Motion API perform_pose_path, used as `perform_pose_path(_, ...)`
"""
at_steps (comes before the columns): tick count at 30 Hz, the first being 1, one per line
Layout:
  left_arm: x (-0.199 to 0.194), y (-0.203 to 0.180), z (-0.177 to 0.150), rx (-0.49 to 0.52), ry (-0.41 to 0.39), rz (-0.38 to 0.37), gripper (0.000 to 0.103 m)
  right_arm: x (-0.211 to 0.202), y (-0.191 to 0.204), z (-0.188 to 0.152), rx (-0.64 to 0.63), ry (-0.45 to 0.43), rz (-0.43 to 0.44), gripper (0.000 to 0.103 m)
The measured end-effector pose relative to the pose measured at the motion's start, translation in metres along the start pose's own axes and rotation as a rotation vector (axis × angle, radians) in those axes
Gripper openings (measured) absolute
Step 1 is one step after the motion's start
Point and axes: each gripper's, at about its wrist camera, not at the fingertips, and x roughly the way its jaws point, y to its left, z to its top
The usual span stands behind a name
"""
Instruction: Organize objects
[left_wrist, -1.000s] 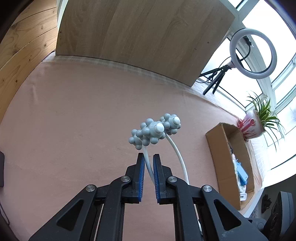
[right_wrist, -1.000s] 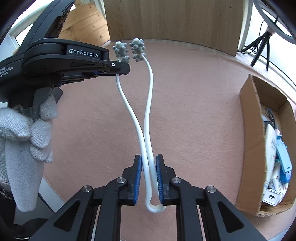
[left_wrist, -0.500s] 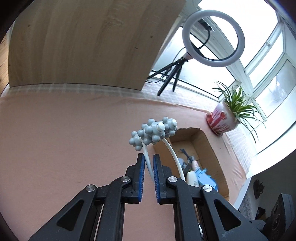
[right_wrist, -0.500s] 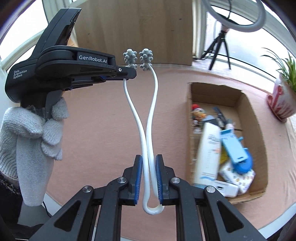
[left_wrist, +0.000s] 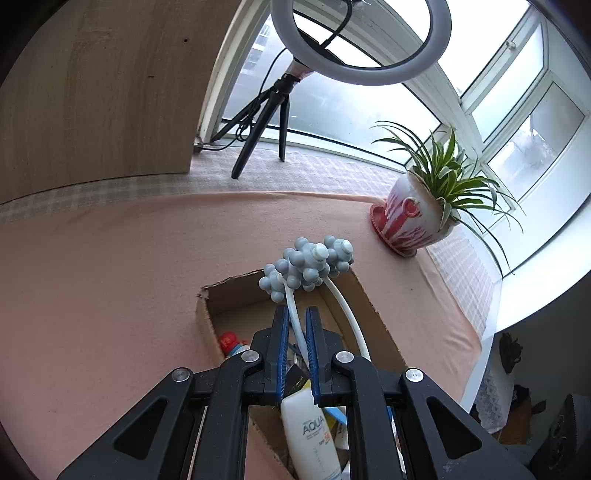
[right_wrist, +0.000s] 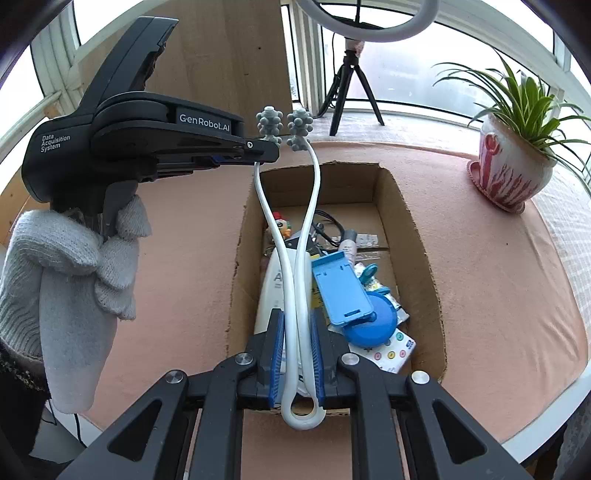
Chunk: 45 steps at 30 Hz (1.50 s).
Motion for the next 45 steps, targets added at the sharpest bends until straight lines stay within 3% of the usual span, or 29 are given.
perform_pose_path(6, 0.027, -0.021, 0.007, 0.041, 0.016, 0.035, 0.011, 0.002, -0.025, 0.000, 0.032, -0.006, -0.003, 0.014)
perform_pose_path(7, 0.030, -0.023, 0.007, 0.051, 0.014, 0.054, 0.022, 0.001, -0.027, 0.000, 0.038, -0.010, 0.000, 0.016)
perform_pose_path(8, 0.036, -0.024, 0.008, 0.059, 0.027, 0.071, 0.050, 0.002, -0.029, 0.000, 0.044, -0.009, 0.006, 0.028)
perform_pose_path(9, 0.039, -0.024, 0.008, 0.061, 0.045, 0.082, 0.066, 0.002, -0.032, 0.000, 0.054, -0.010, 0.008, 0.037)
perform_pose_path(10, 0.043, -0.023, 0.007, 0.064, 0.058, 0.094, 0.082, 0.001, -0.035, 0.000, 0.066, -0.018, 0.003, 0.054)
perform_pose_path(11, 0.041, -0.022, 0.004, 0.073, 0.052, 0.103, 0.081, 0.000, -0.037, -0.001, 0.076, -0.029, -0.004, 0.059)
perform_pose_path(18, 0.026, -0.018, -0.002, 0.102, 0.039, 0.156, 0.081, -0.002, -0.048, -0.004, 0.125, -0.032, 0.017, 0.059)
perform_pose_path(28, -0.013, 0.017, -0.031, 0.061, 0.034, 0.221, 0.084, -0.002, -0.038, -0.010, 0.147, -0.035, 0.025, 0.060)
perform_pose_path(30, -0.022, 0.026, -0.041, 0.056, 0.042, 0.246, 0.084, 0.001, -0.032, -0.014, 0.136, -0.030, 0.005, 0.060)
perform_pose_path(38, -0.080, 0.053, -0.076, 0.042, 0.006, 0.336, 0.084, 0.001, -0.001, -0.018, 0.150, -0.028, 0.063, 0.060)
perform_pose_path(45, -0.133, 0.072, -0.098, 0.001, -0.028, 0.351, 0.085, -0.002, 0.045, -0.014, 0.101, -0.042, 0.101, 0.060)
